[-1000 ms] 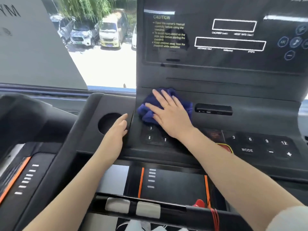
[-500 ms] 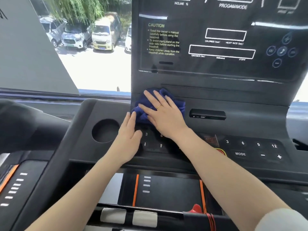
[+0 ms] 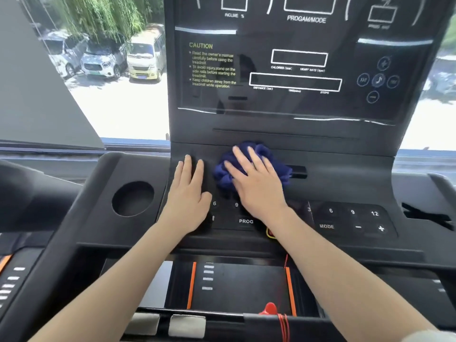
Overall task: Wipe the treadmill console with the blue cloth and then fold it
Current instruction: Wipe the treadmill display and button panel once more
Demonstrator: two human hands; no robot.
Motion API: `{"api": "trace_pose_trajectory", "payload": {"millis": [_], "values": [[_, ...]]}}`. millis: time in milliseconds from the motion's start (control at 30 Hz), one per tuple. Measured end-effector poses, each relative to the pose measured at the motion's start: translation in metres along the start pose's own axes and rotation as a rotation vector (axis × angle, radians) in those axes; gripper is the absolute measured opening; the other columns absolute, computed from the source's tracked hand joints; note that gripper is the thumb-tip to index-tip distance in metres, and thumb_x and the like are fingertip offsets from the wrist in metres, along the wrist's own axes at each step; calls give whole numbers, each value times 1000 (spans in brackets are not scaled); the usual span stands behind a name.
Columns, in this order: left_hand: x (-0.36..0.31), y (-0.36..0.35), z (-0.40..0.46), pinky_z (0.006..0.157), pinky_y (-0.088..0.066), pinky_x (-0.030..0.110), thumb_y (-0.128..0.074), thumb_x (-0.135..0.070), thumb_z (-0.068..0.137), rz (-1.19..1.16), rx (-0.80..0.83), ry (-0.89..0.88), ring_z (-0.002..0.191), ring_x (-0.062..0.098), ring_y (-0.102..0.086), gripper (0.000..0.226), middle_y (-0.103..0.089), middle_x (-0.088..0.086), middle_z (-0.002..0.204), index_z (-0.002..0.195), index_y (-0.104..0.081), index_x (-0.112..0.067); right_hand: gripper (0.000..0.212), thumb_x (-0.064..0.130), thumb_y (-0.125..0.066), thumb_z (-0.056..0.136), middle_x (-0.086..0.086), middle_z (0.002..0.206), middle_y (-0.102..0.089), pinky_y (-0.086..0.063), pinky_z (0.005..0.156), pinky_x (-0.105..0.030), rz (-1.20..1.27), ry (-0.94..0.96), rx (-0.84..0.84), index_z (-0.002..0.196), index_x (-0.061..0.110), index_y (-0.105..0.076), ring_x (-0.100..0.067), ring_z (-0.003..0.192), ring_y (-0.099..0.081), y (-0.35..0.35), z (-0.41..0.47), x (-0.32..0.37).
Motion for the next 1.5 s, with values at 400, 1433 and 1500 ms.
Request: {"api": "trace_pose_trajectory", "payload": {"millis": [400,1433,1500], "values": [[-65,-27,14,113,-1,29,-35,-10,94,-71,45,-80,143,16,15,64,15,2,156,149,-2,-16,43,24,-28,101,-4,153,-28,-30,110,-40,141,-384,1,139,15,-44,-29,140,-27,22,-83,-141],[-170,3,128,99,-39,48,-67,-35,78,323,-488,-263,125,41,-41,67,-36,25,142,131,-45,1,50,34,-29,93,-13,151,-31,-28,107,-53,46,-180,-358,134,15,-52,-41,135,-32,110,55,-265],[-170,16,137,111,-23,44,-68,-47,76,380,-517,-195,138,38,-22,89,-15,23,152,142,-29,-2,49,36,-30,96,-12,154,-25,-22,110,-52,57,-270,-393,139,17,-45,-39,138,-25,119,75,-264]]}}
Point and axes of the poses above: each hand's wrist, its own z-axis towards the middle knuckle, its own y-axis out of the back of the hand, x = y × z, the point moved 1 cm from there along z, towards the middle knuckle
